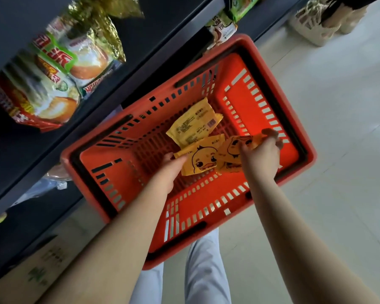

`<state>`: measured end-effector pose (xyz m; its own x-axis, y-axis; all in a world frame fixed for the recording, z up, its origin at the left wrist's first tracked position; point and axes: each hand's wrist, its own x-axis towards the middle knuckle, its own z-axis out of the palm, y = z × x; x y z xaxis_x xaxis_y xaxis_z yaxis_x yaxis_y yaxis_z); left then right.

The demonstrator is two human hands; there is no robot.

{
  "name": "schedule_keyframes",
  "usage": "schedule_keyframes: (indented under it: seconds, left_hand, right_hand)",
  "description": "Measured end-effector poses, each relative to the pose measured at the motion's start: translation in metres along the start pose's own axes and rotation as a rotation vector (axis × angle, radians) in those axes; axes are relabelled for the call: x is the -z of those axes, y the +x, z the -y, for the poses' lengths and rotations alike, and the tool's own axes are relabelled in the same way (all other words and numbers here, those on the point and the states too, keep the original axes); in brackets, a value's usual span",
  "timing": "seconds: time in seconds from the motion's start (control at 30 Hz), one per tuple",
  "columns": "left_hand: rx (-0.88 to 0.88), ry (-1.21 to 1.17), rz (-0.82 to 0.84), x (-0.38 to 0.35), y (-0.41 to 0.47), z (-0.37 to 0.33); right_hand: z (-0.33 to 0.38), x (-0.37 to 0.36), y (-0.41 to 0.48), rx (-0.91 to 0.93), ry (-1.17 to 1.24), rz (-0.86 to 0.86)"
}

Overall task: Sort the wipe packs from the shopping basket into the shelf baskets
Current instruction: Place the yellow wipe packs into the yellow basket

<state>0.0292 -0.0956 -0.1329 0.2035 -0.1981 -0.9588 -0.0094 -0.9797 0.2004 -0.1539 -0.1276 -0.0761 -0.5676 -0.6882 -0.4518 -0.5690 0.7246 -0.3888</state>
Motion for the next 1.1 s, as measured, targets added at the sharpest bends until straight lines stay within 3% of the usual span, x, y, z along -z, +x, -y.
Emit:
schedule_keyframes:
  seconds: [0.1, 0.23, 0.47, 0.57, 0.73, 0.93, 1.1]
  left_hand:
    - [0.007, 0.035, 0.041, -0.002, -0.004, -0.002]
    - [-0.133, 0.076, 0.034, -0.001, -0.007, 0.0]
    - [-0.294, 0.067, 0.046, 0.011, -0.028, 0.014]
    - [-0.314, -0.01, 0.026, 0.023, -0.038, 0.018]
    - [-0.317, -0.156, -0.008, 0.062, -0.069, 0.015]
    - [-0.392, -0.378, -0.022, 0.1, -0.16, -0.003]
    - [-0.463, -0.461, -0.107, 0.125, -0.273, -0.007]
  right_hand:
    - [-0.002, -0.009, 0.0, 0.003, 0.083, -0.073]
    - [-0.002, -0.009, 0.001, -0.006, 0.179, -0.11]
    - [-0.002, -0.003, 0.011, -0.046, 0.091, 0.049]
    - [0.007, -0.001, 0.002, 0.041, 0.142, 0.059]
    - [0.018, 0.024, -0.03, 0.133, 0.44, 0.117]
    - [0.042, 0.102, -0.076, -0.182, 1.291, 0.21]
    - [0.085, 0.182, -0.137, -0.155, 1.393, 0.403]
